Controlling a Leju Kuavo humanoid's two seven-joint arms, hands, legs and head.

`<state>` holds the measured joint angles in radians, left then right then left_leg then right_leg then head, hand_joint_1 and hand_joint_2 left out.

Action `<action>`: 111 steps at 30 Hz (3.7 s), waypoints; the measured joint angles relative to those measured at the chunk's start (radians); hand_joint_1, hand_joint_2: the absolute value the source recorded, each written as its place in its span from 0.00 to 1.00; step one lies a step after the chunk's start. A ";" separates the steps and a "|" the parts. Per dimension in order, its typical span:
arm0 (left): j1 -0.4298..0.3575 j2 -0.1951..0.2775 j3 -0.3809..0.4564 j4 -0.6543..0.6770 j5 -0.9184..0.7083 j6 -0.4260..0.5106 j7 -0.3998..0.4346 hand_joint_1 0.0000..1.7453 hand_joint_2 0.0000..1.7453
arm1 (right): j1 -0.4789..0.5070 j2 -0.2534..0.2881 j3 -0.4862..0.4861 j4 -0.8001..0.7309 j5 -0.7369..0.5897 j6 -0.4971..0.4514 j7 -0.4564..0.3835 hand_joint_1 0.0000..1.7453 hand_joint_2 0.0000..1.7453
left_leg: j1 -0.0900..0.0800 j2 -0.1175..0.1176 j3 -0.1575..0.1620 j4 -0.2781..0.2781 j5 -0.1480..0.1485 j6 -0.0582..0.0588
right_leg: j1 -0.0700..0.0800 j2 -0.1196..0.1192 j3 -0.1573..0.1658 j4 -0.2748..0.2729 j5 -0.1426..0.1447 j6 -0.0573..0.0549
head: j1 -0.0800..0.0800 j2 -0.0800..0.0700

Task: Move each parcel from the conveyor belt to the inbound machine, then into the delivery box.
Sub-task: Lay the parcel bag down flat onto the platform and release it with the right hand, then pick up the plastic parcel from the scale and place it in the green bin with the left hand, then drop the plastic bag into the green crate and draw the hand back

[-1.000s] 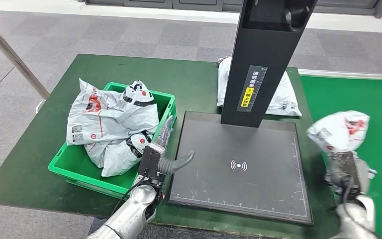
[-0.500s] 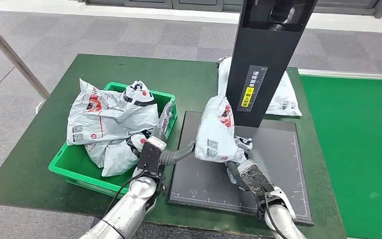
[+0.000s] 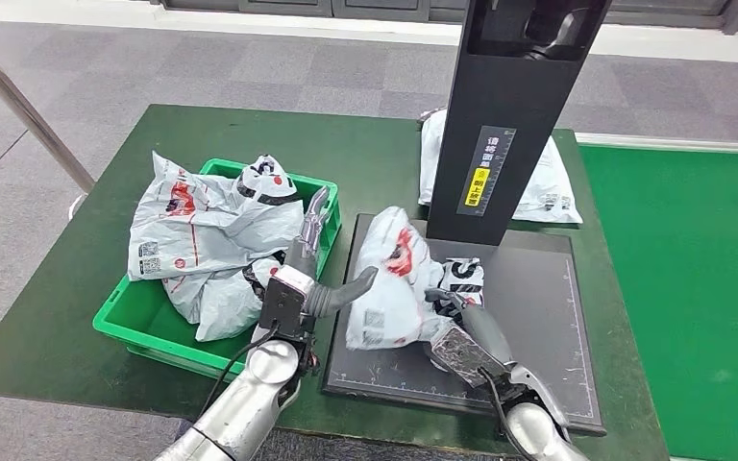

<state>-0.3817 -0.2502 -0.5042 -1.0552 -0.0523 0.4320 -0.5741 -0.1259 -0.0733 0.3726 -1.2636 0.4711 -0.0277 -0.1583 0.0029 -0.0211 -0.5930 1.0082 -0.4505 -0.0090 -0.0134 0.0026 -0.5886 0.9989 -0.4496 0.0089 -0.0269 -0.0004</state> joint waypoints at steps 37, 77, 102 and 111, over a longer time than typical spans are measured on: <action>-0.133 -0.046 -0.165 0.409 -0.427 -0.078 0.163 0.00 1.00 | 0.012 0.082 -0.196 -0.115 -0.763 0.068 -0.459 0.00 1.00 | 0.000 0.004 0.001 0.000 0.000 0.000 | 0.000 0.003 -0.002 0.000 0.001 0.001 | 0.000 0.000; -0.124 0.056 0.070 -0.072 -0.838 0.264 0.297 1.00 1.00 | -0.089 0.132 -0.253 0.006 -0.764 0.036 -0.410 0.00 1.00 | 0.000 0.003 0.001 0.000 0.002 -0.002 | -0.001 0.003 0.000 0.001 0.002 -0.001 | 0.000 0.000; -0.136 0.161 0.282 0.244 -1.484 -0.020 0.750 0.00 1.00 | 0.021 0.114 -0.271 -0.116 -0.760 0.017 -0.350 0.00 1.00 | 0.000 0.005 0.002 0.000 0.002 -0.002 | 0.000 0.005 -0.001 0.001 0.002 -0.002 | 0.000 0.000; -0.156 0.159 0.306 0.302 -1.417 -0.044 0.704 0.00 1.00 | 0.048 0.122 -0.288 -0.139 -0.743 0.034 -0.341 0.00 1.00 | 0.000 0.006 0.004 0.000 0.001 -0.002 | 0.000 0.005 0.000 0.001 0.002 -0.002 | 0.000 0.000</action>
<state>-0.5378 -0.0910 -0.1986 -0.7534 -1.4695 0.3884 0.1299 -0.0774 0.0484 0.0849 -1.4031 -0.2718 0.0059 -0.4990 0.0026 -0.0155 -0.5890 1.0081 -0.4497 -0.0112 -0.0138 0.0076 -0.5886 0.9998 -0.4473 0.0073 -0.0271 -0.0005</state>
